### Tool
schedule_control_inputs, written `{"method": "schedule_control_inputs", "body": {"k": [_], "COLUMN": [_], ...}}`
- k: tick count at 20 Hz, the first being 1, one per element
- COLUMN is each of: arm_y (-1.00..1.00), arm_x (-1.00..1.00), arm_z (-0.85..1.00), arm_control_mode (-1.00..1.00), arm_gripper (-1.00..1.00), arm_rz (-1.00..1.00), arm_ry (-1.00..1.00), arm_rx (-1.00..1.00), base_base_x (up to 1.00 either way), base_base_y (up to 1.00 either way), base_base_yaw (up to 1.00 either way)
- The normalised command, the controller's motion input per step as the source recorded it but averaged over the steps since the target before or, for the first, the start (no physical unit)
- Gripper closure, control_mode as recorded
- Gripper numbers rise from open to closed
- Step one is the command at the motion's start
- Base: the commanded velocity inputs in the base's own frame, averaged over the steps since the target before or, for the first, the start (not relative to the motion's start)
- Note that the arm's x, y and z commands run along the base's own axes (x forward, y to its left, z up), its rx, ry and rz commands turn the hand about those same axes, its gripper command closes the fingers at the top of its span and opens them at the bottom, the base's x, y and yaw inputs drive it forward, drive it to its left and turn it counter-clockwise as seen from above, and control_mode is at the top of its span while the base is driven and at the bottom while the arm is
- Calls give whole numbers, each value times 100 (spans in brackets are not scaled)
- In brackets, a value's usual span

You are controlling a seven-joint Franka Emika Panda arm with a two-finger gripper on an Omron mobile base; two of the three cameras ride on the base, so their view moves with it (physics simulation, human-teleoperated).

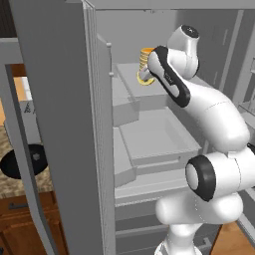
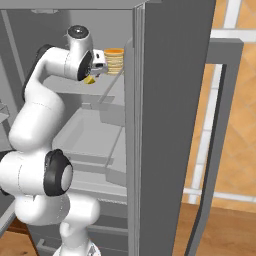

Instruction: Grab a lemon wedge from the fridge and one ice cube from the ice bowl, and put them in the glass of lemonade.

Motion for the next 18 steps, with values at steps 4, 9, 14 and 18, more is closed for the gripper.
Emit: {"method": "schedule_control_inputs", "body": {"k": [4, 9, 14, 18], "arm_y": [0, 0, 1, 18], "arm_x": [24, 61, -8, -12], "arm_z": [-5, -17, 0, -7], "arm_control_mode": [-100, -100, -100, -100], "arm_gripper": [-100, -100, -100, -100], "arm_rz": [0, 0, 0, 2], "arm_ry": [-4, 0, 0, 0], "arm_rx": [0, 0, 0, 0], "base_base_x": [0, 0, 0, 0], "base_base_y": [0, 0, 0, 0], "base_base_yaw": [0, 0, 0, 0]}}
